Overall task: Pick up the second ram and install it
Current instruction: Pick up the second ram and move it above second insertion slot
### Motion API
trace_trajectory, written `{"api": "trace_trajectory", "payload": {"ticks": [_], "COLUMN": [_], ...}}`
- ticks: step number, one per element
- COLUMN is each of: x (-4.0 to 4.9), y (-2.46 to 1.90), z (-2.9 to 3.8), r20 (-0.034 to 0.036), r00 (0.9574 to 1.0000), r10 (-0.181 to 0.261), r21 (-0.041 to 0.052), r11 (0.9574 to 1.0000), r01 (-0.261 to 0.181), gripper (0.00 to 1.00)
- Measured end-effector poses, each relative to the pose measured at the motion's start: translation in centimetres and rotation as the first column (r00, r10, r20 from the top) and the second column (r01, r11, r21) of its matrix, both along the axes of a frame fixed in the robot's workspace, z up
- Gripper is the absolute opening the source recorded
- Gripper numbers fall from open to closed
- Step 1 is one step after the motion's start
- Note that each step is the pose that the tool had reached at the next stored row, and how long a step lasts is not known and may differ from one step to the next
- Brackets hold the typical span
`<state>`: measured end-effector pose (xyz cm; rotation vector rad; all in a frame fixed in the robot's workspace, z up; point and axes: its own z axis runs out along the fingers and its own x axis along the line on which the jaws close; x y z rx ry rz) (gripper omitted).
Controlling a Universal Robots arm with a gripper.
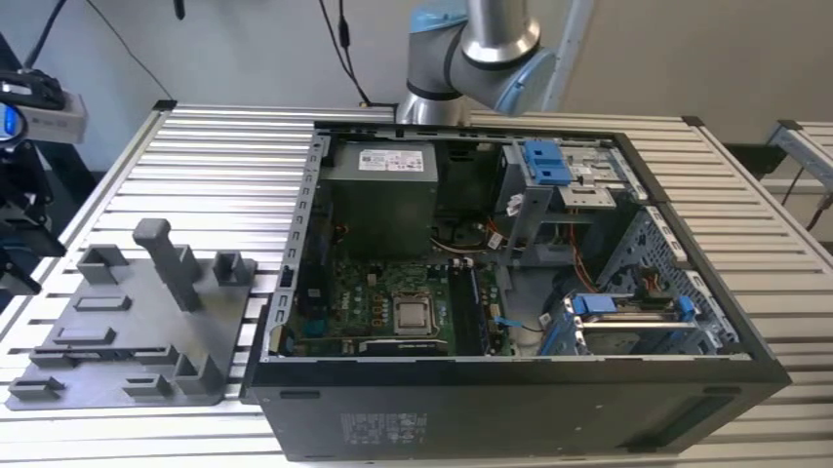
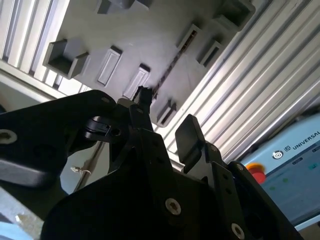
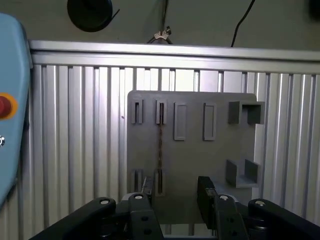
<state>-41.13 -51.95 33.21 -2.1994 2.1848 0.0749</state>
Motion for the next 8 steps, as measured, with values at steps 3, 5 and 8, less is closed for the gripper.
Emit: {"api": "trace_trajectory", "payload": {"ticks": [3,5,8], "x": [-0.07,-0.11,-0.23], "y": [0.00,0.00,0.00], "z": [-0.30,-0.59,-1.14], "r20": [0.0002,0.0001,0.0002], "r00": [1.0000,1.0000,1.0000], "r10": [0.000,0.000,0.000], "r21": [0.0000,-0.0001,0.0001], "r11": [1.0000,1.0000,1.0000], "r01": [0.000,0.000,0.000], "gripper": [0.48,0.48,0.48]}}
